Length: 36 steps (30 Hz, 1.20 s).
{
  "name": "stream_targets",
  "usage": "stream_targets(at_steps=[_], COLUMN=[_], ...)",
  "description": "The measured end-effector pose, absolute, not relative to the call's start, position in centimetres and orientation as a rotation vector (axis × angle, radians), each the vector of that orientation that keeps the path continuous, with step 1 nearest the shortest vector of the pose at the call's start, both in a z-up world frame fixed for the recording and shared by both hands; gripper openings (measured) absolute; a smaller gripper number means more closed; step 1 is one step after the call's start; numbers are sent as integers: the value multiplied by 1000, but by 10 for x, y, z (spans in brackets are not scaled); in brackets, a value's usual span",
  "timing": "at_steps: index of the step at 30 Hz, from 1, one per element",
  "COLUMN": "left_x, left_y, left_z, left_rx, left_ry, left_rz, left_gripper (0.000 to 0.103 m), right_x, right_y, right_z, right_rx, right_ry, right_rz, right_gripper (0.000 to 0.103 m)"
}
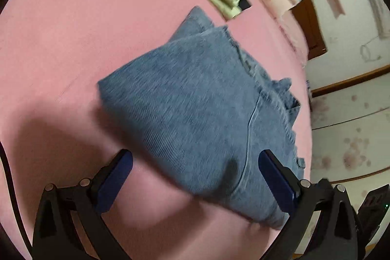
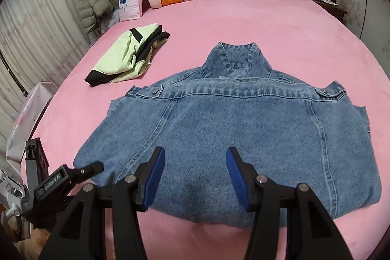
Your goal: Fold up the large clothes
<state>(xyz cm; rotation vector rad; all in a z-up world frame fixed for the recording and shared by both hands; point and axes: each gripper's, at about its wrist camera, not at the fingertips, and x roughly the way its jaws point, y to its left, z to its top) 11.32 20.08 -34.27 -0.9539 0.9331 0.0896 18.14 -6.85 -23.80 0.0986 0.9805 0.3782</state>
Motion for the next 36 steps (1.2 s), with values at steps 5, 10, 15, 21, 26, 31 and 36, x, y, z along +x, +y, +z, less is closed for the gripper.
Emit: stream_targets(at_steps=[5,10,15,21,26,31,36], left_x=[142,166,182,185,192,197,197], left_y=[197,198,207,194,152,89,23], left_z=[-349,-351,-348,-303,-233,-191,-170], left_rx=[-912,-882,-866,-724,-530,-389,-296], left_ry=[837,782,783,771,668,647,607], left_rz=[18,9,51,8,-127,-295,-412], left_gripper=[102,102,33,22,13,13,13], right_x=[180,180,184,191,188,190,198], right_y=[-74,-81,-88,-87,-76,-69,-93], right_z=[-246,-257,-265,-281,-282,-318,-322], right_rx=[98,87,44,-2,-3,57,230], right_ry=[979,971,951,999,983,1082,1120], right_rz=[353,312,224,180,215,290,390], right_gripper=[52,52,47,2,2,2,2])
